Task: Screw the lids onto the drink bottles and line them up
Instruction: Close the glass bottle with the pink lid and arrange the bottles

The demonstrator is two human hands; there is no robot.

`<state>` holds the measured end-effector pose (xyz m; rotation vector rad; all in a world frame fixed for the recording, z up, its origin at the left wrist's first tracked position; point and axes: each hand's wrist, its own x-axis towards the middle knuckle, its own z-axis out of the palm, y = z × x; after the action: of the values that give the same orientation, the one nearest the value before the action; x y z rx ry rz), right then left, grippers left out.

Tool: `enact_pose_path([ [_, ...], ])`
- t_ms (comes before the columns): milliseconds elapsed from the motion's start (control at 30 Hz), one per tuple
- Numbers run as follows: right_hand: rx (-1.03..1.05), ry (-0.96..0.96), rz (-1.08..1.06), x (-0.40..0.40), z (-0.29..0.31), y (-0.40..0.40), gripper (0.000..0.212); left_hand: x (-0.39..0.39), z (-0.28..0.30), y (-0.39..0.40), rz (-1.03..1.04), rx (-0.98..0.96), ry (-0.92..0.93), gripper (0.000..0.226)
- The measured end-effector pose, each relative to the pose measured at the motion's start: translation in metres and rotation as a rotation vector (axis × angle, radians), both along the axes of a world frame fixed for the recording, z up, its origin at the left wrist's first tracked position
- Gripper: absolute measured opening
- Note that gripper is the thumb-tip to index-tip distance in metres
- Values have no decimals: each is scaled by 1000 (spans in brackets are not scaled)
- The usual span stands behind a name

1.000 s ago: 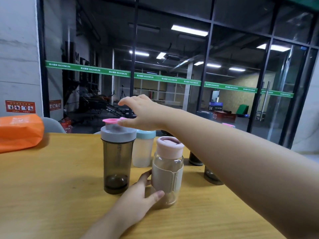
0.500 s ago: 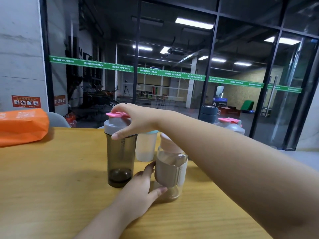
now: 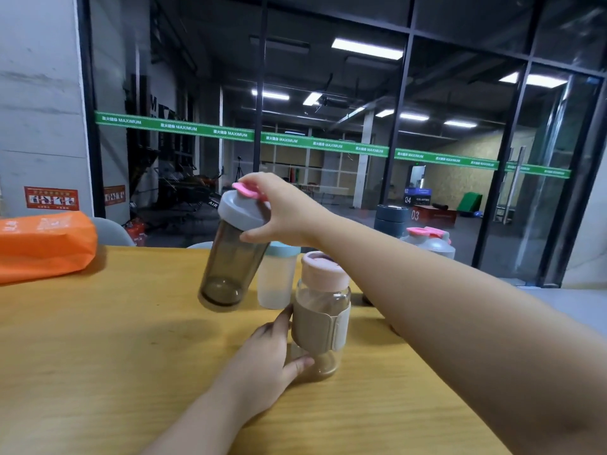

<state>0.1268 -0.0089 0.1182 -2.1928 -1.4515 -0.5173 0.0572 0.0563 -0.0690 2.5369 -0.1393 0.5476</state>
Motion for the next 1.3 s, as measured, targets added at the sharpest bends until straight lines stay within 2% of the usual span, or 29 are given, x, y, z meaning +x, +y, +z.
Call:
enact_pose_path([
  [267,267,-66,-72,5,25,-57,75,-3,0,-1,-2,27,-4,84],
  [533,420,-88,-231,12,46,-113,74,2,-1,1,24,29,24,87],
  [667,407,-94,-313,13,64,-137,75,2,-3,1,28,-11,22,86],
  [867,350,-81,-390,17,78,-168,64,2,-8,1,27,-48,-12,81],
  [1000,342,-87,-437,20,78,-189,67,6,-8,-3,36,-84,-8,79],
  [1133,300,-87,-437,14,80,-210,68,5,-9,1,18,-160,14,96],
  [1233,255,-47,-422,6,83,-224,69,4,-9,0,22,-174,-4,72],
  [1300,207,-38,-434,3,81,-231,71,3,-9,-1,19,-166,-17,64],
])
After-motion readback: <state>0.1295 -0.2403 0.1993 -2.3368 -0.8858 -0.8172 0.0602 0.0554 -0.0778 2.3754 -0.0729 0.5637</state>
